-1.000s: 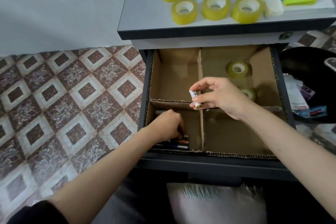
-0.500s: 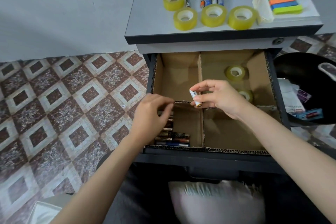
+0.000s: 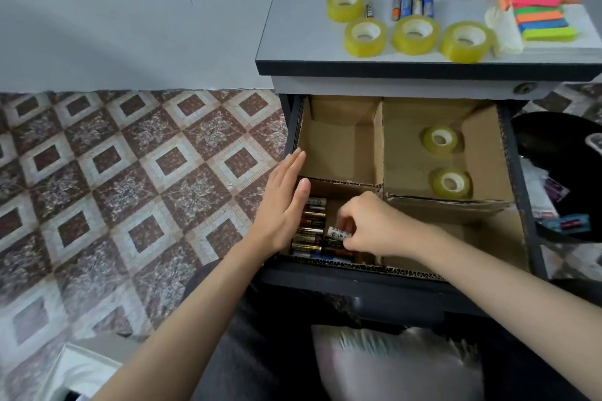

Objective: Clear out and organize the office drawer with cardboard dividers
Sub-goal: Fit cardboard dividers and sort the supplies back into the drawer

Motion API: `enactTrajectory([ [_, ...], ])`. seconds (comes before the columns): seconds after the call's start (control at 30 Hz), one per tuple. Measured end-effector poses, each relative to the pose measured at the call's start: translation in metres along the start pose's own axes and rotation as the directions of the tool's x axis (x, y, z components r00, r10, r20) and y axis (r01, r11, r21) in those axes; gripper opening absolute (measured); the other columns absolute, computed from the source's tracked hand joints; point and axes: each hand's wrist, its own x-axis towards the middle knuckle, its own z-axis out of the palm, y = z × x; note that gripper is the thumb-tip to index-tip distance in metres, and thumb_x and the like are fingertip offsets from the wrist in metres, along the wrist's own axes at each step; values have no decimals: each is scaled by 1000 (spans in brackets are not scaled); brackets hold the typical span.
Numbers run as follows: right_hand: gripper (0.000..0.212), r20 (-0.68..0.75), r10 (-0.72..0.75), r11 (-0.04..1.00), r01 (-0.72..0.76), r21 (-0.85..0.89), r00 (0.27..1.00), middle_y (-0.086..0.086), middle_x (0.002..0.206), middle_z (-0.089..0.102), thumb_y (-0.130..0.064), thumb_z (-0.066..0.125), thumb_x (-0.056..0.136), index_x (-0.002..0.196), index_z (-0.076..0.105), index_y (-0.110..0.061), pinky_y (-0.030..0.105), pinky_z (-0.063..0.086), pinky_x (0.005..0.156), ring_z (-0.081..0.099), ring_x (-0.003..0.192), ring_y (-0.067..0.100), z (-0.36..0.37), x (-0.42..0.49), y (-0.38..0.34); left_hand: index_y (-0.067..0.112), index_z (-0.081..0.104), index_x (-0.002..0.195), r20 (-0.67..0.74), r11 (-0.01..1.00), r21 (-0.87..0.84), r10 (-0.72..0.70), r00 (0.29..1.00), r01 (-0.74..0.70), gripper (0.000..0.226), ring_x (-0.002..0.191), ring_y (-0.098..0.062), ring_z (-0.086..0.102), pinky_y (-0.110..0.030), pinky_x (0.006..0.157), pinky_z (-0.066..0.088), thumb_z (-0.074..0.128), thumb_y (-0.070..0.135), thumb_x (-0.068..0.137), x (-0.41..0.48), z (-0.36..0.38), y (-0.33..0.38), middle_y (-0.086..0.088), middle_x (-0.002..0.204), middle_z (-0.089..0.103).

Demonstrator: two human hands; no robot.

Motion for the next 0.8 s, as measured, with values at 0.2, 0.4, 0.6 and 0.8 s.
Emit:
enactTrajectory([
  [0.2, 21, 13, 111, 941, -101, -323, 994, 12, 99, 61, 0, 48, 90, 107, 59, -4, 30, 41, 69, 60, 92, 29, 9, 21, -16, 21, 19, 148, 37, 999, 51, 4, 999, -6, 74, 144, -7, 5, -23, 117, 2, 11, 60, 86, 2, 2, -2, 7, 156, 14],
  [0.4, 23, 31, 189, 955, -176, -238, 982, 6, 75, 53, 6, 47, 88, 106, 58, -4, 27, 42, 66, 50, 65, 19, 13, 34, -12, 21, 21, 148, 27, 997, 70, 28, 999, -30, 80, 144, -5, 4, -5, 108, -6, 10, 70, 85, 4, 5, -7, 12, 154, 14],
  [0.6, 19, 15, 180, 954, -170, -248, 984, 3, 67, 41, 3, 52, 87, 103, 58, -5, 26, 41, 66, 48, 65, 20, 13, 34, -13, 21, 22, 148, 19, 997, 69, 19, 1000, -20, 74, 144, -5, 5, -18, 114, 2, 12, 60, 86, 3, 4, -5, 10, 155, 16],
  [0.8, 23, -48, 119, 963, -127, -238, 992, 14, 102, 61, 3, 43, 90, 105, 60, -2, 33, 45, 78, 60, 94, 30, 11, 17, -17, 22, 25, 147, 21, 996, 86, -3, 1000, 1, 67, 142, -4, 7, -21, 115, 5, 18, 58, 91, 2, 1, 1, 15, 152, 18],
])
